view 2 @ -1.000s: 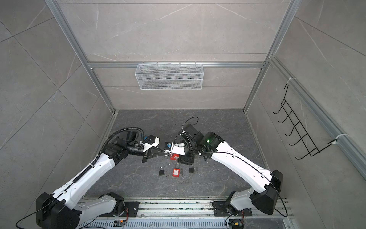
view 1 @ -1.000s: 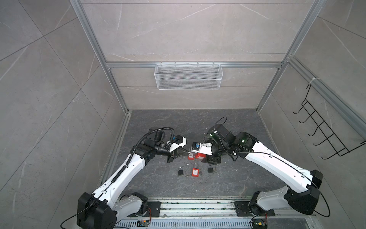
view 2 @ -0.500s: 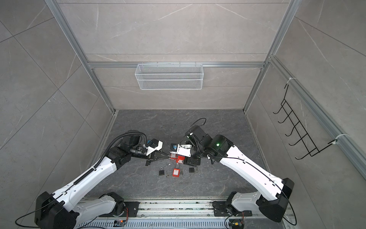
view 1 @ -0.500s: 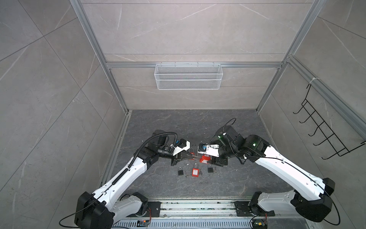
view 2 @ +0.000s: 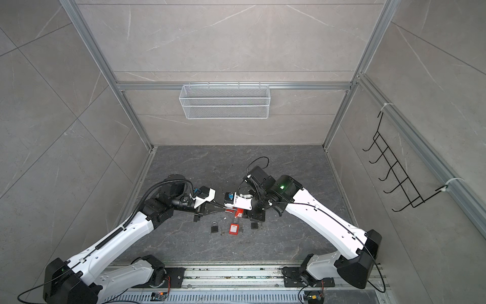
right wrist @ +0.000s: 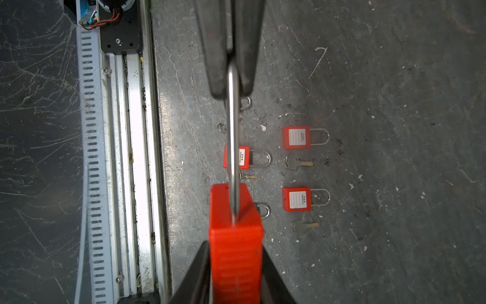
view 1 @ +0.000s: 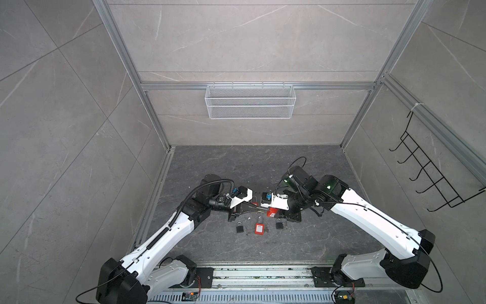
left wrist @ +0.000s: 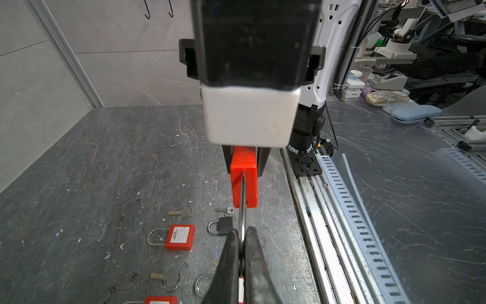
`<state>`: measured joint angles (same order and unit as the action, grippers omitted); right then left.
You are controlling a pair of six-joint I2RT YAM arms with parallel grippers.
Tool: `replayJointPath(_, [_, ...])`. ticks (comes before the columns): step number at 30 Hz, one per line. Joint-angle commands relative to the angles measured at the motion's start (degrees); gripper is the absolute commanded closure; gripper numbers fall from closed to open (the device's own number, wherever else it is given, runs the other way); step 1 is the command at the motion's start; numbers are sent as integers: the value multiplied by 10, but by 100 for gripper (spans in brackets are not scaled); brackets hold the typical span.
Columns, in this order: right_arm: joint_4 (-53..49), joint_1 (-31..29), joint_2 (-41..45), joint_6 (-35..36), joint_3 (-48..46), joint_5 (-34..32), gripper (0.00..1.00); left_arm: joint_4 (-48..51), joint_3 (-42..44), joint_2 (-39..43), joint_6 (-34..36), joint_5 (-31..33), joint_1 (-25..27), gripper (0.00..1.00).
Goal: Lock with the key
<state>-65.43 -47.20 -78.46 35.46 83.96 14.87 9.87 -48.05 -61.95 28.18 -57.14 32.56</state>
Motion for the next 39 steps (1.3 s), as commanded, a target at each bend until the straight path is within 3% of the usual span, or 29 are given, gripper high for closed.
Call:
replayJointPath(1, [-28,2,-12,0,33,20,75,-48,2,17,-22,-18,4,100])
replayJointPath(12, [-3,2,-17,1,46,31,78,-109,20,6,-89,-31,10,100])
replayJointPath(19, [-33,3,-31,1,69,94,76,-105,30,12,-43,11,36,100])
replayJointPath(28, [-26,10,-45,5,87,81,76,-102,30,15,-5,34,47,100])
replayJointPath(39, [33,10,-72,-9,111,87,70,-257,86,-1,-135,18,48,100])
